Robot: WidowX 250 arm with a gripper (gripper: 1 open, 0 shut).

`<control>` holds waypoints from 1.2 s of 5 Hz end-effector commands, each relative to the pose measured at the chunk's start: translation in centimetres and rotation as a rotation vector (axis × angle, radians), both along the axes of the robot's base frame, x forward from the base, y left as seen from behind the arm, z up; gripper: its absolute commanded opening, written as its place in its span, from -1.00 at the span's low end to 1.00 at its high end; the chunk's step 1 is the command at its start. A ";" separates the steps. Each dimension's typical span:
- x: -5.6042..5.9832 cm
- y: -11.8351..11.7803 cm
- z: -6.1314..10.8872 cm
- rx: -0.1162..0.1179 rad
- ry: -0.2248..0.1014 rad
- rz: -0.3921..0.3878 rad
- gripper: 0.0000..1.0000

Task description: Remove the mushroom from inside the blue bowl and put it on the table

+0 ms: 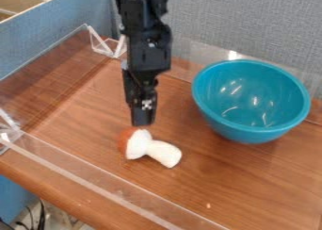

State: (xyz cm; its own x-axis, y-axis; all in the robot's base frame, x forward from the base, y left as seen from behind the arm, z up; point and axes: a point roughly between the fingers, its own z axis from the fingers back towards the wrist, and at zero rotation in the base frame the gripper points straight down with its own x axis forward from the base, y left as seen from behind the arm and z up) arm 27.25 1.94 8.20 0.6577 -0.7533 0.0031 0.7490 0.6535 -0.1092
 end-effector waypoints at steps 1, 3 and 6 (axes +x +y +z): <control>0.1 -0.3 -0.5 0.014 -0.022 -0.025 1.00; 0.1 -0.8 -3.0 0.023 0.002 -0.036 1.00; -0.2 -0.4 -4.1 0.028 0.018 -0.013 1.00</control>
State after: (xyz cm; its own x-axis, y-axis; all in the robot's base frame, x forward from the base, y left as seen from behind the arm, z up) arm 26.59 1.34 2.97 0.6411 -0.7653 -0.0581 0.7534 0.6419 -0.1423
